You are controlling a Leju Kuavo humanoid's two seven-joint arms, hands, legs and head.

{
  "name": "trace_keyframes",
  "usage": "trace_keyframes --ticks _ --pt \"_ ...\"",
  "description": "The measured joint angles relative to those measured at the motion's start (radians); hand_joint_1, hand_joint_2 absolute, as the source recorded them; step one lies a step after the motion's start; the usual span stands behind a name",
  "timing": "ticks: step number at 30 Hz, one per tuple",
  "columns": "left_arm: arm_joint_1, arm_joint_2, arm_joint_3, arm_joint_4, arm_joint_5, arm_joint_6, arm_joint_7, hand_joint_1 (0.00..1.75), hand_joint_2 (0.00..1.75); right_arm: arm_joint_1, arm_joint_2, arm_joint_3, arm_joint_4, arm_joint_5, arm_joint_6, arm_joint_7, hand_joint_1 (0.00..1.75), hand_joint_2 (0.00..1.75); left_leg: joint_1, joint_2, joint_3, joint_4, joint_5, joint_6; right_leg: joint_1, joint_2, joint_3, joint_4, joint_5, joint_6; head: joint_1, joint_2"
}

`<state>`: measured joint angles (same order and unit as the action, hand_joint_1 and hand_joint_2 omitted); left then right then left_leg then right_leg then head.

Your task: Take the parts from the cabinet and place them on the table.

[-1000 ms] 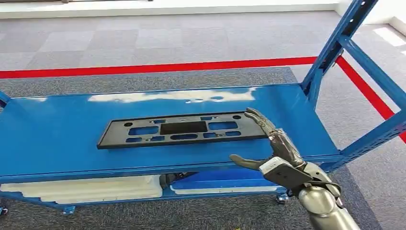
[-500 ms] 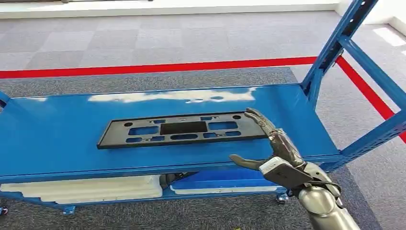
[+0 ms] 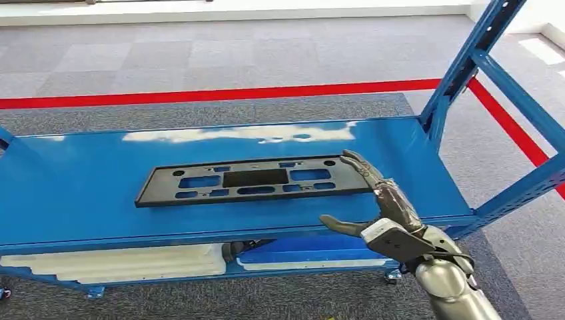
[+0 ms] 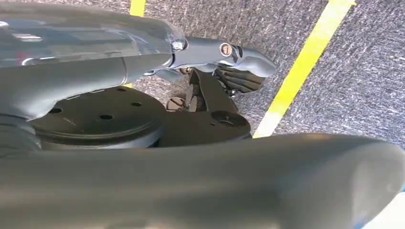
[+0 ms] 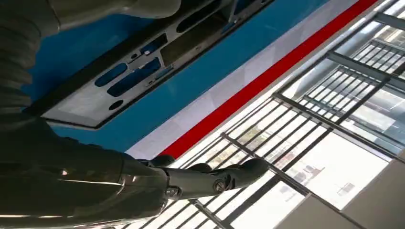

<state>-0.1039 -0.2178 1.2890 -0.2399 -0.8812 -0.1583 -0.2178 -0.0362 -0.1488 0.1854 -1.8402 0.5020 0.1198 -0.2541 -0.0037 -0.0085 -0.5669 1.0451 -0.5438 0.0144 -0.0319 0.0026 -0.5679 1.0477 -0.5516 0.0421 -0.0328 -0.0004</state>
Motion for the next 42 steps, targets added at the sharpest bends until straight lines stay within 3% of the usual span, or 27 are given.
trace_keyframes --ticks 42 --pt "0.000 0.000 0.000 0.000 0.000 0.000 0.000 0.00 0.00 0.000 0.000 0.000 0.000 0.000 0.000 0.000 0.00 1.75 0.000 0.000 0.000 0.000 0.000 0.000 0.000 0.000 0.000 0.000 0.000 0.000 0.000 0.000"
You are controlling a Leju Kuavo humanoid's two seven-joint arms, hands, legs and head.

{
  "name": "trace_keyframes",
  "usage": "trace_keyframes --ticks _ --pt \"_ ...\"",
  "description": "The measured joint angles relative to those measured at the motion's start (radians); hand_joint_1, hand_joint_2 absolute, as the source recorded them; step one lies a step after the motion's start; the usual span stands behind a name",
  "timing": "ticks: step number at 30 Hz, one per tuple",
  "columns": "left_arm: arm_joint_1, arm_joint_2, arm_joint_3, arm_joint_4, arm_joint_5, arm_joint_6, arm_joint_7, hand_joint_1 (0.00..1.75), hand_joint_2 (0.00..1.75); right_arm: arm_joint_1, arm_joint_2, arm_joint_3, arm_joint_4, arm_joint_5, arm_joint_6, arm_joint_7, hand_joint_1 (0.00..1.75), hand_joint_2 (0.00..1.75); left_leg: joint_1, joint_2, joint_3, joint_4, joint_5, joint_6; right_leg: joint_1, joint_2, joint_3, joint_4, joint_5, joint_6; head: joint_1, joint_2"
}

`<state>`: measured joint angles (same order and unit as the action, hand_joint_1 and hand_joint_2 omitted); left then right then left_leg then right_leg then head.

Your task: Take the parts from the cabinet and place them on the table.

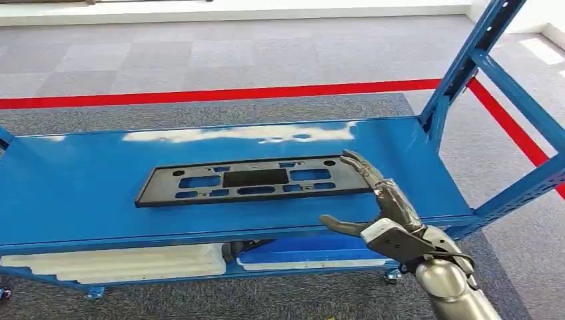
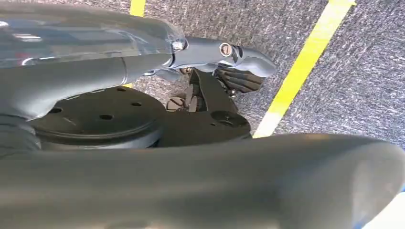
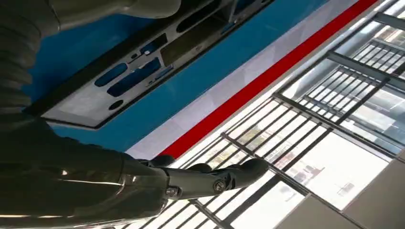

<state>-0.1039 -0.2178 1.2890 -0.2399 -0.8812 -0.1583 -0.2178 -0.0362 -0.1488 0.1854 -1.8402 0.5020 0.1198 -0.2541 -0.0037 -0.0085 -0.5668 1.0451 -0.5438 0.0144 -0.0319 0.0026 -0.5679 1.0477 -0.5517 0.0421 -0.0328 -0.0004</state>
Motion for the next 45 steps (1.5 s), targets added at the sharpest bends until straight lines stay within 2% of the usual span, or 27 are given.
trace_keyframes --ticks 45 --pt "0.000 0.000 0.000 0.000 0.000 0.000 0.000 0.00 0.00 0.000 0.000 0.000 0.000 0.000 0.000 0.000 0.00 1.75 0.000 0.000 0.000 0.000 0.000 0.000 0.000 0.000 0.000 0.000 0.000 0.000 0.000 0.000"
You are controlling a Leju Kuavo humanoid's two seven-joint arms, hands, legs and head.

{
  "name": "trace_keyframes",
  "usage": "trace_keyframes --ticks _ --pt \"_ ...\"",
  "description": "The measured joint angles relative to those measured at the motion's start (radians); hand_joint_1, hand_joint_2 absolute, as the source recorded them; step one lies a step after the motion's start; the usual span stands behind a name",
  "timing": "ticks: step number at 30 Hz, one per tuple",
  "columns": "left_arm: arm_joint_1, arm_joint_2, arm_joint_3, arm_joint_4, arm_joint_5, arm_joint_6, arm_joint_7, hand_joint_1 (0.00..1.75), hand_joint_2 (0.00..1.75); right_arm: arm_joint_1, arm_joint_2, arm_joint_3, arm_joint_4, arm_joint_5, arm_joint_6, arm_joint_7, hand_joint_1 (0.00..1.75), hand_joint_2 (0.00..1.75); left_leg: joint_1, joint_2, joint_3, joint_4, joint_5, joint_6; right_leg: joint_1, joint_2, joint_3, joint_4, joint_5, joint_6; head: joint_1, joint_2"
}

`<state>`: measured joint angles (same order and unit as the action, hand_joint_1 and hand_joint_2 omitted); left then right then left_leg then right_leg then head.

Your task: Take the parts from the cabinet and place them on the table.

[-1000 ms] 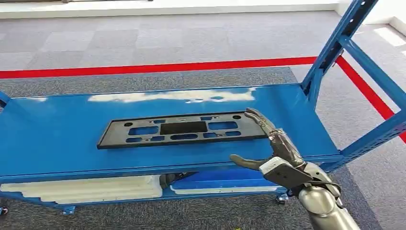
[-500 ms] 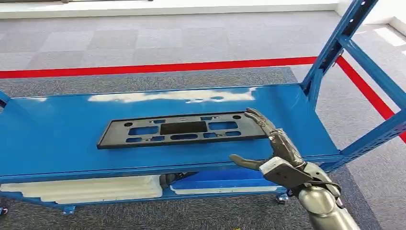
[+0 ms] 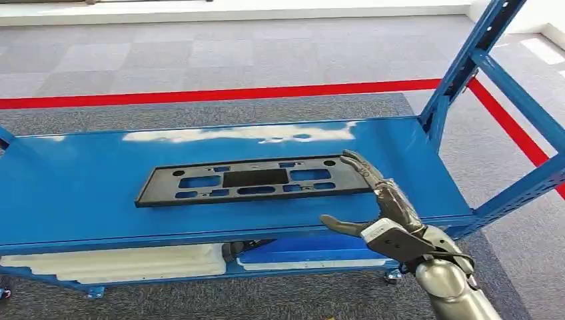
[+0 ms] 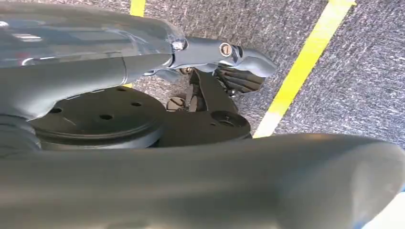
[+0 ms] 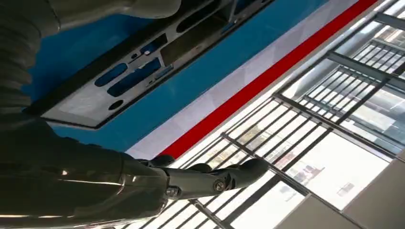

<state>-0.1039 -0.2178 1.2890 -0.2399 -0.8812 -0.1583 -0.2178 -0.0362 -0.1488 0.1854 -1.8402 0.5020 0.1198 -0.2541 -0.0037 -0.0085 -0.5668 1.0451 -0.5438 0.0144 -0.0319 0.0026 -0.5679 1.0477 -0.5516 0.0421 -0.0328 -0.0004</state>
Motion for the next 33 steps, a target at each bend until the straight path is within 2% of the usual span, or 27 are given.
trace_keyframes --ticks 33 --pt "0.000 0.000 0.000 0.000 0.000 0.000 0.000 0.00 0.00 0.000 0.000 0.000 0.000 0.000 0.000 0.000 0.00 1.75 0.000 0.000 0.000 0.000 0.000 0.000 0.000 0.000 0.000 0.000 0.000 0.000 0.000 0.000"
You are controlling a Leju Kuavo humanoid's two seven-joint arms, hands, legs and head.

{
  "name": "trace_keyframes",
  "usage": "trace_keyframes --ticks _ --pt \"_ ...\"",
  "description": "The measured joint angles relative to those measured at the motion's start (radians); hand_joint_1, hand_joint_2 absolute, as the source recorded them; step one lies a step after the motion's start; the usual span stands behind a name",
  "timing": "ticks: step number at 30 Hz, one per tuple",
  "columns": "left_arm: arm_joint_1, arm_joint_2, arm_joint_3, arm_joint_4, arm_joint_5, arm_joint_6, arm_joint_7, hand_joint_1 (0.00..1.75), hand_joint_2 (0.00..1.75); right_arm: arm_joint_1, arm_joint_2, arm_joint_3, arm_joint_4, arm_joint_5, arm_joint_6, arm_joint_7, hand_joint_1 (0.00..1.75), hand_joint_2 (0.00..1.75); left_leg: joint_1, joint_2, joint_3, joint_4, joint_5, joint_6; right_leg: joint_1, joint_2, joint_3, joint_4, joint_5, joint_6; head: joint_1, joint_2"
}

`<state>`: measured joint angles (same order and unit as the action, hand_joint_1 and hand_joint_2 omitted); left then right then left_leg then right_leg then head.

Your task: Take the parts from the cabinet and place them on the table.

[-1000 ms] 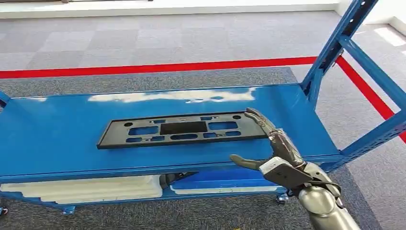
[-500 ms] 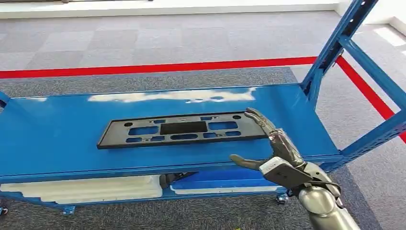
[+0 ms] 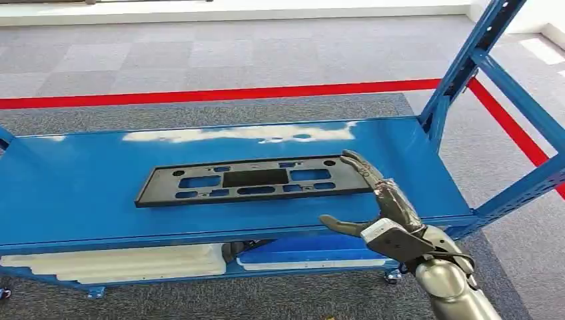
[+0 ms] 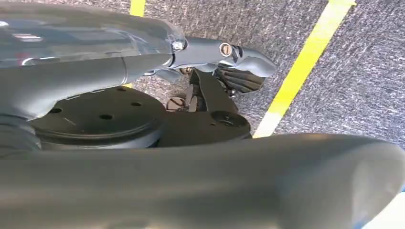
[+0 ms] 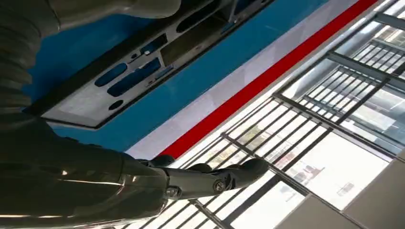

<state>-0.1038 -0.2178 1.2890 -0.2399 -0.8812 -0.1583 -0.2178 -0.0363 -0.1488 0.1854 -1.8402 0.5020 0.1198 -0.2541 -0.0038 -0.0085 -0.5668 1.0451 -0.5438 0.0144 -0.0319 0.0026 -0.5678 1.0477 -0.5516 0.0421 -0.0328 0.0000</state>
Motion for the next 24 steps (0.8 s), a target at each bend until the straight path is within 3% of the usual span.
trace_keyframes --ticks 24 --pt "0.000 0.000 0.000 0.000 0.000 0.000 0.000 0.00 0.00 0.000 0.000 0.000 0.000 0.000 0.000 0.000 0.00 1.75 0.000 0.000 0.000 0.000 0.000 0.000 0.000 0.000 0.000 0.000 0.000 0.000 0.000 0.000"
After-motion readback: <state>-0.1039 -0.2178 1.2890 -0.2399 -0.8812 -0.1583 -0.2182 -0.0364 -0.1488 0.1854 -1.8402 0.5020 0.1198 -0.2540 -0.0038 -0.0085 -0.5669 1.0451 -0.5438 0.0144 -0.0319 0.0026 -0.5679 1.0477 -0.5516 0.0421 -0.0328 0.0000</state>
